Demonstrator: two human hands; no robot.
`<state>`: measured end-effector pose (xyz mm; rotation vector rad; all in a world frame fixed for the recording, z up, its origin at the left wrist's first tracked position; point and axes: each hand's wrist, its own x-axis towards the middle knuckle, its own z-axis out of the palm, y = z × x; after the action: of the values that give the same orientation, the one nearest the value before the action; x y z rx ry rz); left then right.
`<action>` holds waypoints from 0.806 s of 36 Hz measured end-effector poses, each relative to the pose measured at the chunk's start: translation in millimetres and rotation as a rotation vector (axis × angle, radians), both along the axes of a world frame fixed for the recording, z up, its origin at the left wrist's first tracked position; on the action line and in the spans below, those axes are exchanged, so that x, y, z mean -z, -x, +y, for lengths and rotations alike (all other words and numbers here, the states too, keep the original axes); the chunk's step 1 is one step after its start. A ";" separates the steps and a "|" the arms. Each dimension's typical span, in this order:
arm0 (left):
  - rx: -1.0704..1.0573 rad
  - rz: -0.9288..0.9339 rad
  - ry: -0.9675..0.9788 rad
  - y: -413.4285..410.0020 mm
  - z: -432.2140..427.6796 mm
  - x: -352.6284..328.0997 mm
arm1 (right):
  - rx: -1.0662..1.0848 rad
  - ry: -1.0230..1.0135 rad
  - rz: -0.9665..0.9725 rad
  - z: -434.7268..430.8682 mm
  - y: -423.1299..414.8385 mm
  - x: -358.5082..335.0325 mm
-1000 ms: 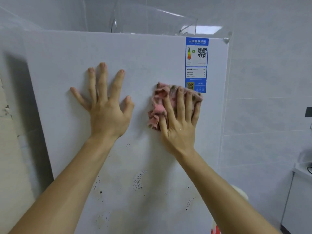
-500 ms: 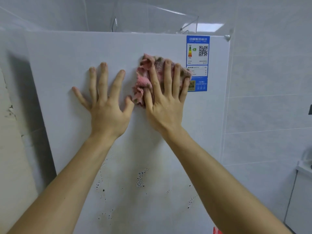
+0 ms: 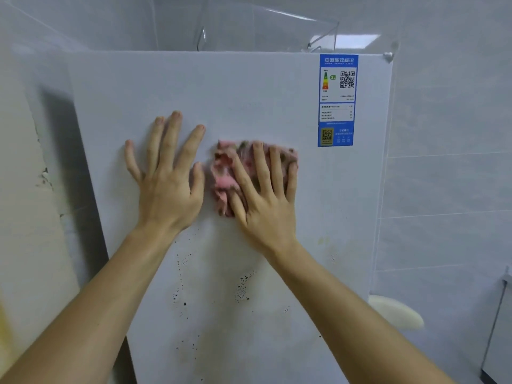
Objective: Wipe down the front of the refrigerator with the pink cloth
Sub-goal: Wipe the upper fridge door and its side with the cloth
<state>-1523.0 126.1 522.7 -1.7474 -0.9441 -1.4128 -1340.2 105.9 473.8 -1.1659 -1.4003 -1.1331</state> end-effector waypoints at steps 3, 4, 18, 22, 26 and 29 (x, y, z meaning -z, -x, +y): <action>-0.015 -0.016 -0.017 9.4 2.4 3.4 | 0.013 -0.060 0.082 5.8 17.8 -39.4; -0.022 -0.019 -0.025 13.1 3.6 4.0 | 0.012 -0.069 0.111 7.4 25.3 -49.5; -0.037 0.018 -0.087 53.4 17.8 28.9 | -0.026 0.092 -0.061 -3.2 34.2 22.4; -0.044 0.048 -0.092 66.3 20.4 28.4 | -0.050 0.067 -0.138 -0.9 31.9 -17.0; -0.074 0.034 -0.088 69.4 18.8 29.4 | -0.023 -0.011 -0.079 11.1 53.8 -70.2; -0.090 -0.013 -0.085 78.5 17.8 31.3 | 0.001 -0.048 -0.020 15.3 70.8 -77.9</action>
<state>-1601.5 143.9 491.4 -1.6156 -0.9439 -1.3878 -1411.0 121.2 551.7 -1.1246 -1.3806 -1.1764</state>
